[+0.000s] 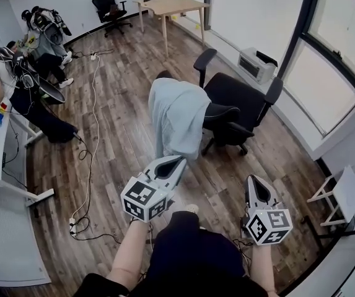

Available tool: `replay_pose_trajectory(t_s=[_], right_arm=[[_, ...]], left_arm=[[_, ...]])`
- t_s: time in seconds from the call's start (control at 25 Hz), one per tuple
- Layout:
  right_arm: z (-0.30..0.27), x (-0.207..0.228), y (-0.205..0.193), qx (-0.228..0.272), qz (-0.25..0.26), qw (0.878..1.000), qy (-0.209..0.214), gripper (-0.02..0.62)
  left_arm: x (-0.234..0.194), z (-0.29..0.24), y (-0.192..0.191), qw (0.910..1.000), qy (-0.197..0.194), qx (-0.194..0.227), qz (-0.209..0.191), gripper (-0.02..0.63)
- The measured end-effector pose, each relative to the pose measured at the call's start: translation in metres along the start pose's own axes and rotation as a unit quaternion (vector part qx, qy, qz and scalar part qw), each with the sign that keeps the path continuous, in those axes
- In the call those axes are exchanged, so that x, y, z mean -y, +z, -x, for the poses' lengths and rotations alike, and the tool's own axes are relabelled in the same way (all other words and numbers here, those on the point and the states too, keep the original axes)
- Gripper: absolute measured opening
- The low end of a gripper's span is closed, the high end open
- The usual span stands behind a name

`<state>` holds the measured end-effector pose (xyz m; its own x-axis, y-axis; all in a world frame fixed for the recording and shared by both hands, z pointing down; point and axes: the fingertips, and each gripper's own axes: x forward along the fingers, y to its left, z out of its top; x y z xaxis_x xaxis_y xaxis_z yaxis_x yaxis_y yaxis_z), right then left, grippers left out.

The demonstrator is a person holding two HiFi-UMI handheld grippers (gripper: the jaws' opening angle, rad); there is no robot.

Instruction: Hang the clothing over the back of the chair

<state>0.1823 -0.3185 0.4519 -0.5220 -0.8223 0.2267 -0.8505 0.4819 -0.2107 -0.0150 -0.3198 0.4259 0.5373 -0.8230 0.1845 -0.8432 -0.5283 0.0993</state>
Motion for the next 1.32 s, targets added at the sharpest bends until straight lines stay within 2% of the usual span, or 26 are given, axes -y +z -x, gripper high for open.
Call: replay_pose_trajectory(t_s=[0.12, 0.32, 0.72, 1.32], right_arm=[[0.006, 0.004, -0.01, -0.005, -0.004, 1.0, -0.003, 0.0], [0.012, -0.002, -0.027, -0.023, -0.017, 1.0, 0.007, 0.0], [0.021, 0.0, -0.031, -0.023, -0.006, 1.0, -0.005, 0.0], [0.015, 0.002, -0.034, -0.022, -0.018, 1.0, -0.01, 0.0]], left_arm=[[0.012, -0.003, -0.015, 0.9998, -0.013, -0.009, -0.011, 0.008], [0.022, -0.003, -0.03, 0.9999, -0.009, -0.01, -0.01, 0.008], [0.029, -0.009, -0.031, 0.9998, -0.018, -0.007, -0.007, 0.008], [0.027, -0.018, -0.04, 0.9994, -0.029, -0.02, -0.001, 0.008]])
